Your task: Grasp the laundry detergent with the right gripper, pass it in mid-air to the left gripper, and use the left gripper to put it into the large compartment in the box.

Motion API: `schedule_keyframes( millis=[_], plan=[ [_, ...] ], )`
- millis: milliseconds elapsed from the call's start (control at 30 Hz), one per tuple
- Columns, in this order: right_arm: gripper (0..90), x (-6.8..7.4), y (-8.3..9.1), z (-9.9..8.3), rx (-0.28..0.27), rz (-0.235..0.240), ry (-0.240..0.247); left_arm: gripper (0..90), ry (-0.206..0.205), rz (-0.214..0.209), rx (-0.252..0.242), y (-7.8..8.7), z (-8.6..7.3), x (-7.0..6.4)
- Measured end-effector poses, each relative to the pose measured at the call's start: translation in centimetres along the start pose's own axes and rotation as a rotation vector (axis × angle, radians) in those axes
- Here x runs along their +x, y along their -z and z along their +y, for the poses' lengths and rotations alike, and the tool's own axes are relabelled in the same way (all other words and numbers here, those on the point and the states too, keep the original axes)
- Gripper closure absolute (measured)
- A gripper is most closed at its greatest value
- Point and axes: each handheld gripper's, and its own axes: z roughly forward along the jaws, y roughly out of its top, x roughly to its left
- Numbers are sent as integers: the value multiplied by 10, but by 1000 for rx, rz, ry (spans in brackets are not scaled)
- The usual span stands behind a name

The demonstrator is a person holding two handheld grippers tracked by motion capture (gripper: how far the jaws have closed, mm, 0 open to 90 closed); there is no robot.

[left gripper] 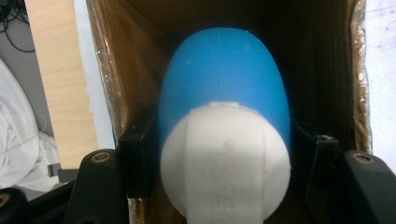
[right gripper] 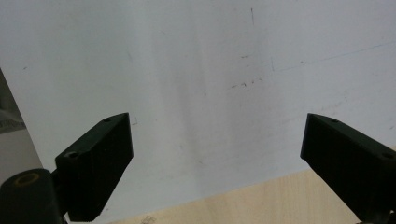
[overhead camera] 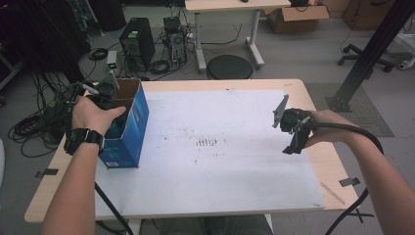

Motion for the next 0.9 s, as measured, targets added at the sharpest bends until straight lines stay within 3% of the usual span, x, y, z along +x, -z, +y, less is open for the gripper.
schedule_keyframes(
  millis=[667, 900],
  plan=[
    [90, 1, -1, 0, 0, 0, 8, 346, 5, -1, 7, -2, -2, -1],
    [90, 2, 1, -1, -9, -2, 9, 324, 12, 14, 12, 8, -3, -1]
  ],
)
